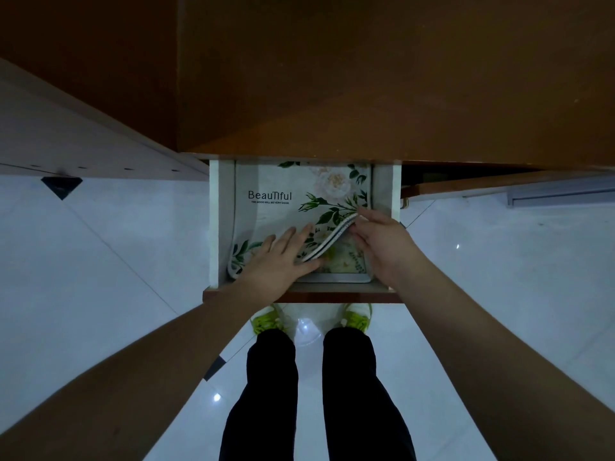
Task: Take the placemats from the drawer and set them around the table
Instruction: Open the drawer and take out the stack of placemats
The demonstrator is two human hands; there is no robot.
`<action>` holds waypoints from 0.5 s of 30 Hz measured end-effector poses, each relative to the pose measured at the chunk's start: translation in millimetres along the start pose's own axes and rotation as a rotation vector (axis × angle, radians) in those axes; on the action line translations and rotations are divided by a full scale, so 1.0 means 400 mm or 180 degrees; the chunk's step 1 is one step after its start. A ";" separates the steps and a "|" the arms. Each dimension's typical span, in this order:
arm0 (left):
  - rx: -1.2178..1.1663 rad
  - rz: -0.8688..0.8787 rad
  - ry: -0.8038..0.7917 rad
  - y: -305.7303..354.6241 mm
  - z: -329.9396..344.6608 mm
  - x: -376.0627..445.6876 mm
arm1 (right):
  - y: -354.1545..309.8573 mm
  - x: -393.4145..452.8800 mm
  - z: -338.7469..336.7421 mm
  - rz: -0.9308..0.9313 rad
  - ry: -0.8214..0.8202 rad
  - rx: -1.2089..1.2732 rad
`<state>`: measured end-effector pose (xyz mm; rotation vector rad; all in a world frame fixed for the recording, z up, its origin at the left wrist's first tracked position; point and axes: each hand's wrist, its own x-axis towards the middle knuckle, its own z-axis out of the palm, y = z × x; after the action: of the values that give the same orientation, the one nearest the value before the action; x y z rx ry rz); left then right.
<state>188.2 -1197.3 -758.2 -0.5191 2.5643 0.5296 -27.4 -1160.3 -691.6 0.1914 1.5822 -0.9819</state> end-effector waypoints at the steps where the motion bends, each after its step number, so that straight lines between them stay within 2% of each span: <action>1: 0.0003 -0.0033 -0.0049 -0.001 -0.003 0.004 | -0.003 -0.002 -0.001 -0.0048 -0.0065 -0.0106; 4: -0.0011 -0.0110 -0.0031 -0.002 -0.010 0.012 | -0.003 -0.006 -0.009 -0.0265 -0.0021 -0.0629; 7: -0.0056 -0.0199 0.0094 -0.015 -0.025 0.002 | 0.015 -0.022 -0.032 -0.0542 0.0525 -0.0889; 9: -0.0067 -0.0235 0.0181 -0.027 -0.040 -0.008 | 0.045 -0.035 -0.049 -0.0547 0.0654 -0.0981; 12: -0.0006 -0.0327 0.0335 -0.033 -0.067 -0.018 | 0.103 -0.040 -0.070 -0.0235 0.0134 -0.1800; 15: -0.0115 -0.0480 0.0702 -0.043 -0.106 -0.023 | 0.138 -0.019 -0.076 -0.0465 -0.0342 -0.2874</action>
<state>187.8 -1228.4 -723.4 -0.8177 2.6967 0.4899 -13.7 -1102.0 -713.0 -0.5969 1.8024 -0.2999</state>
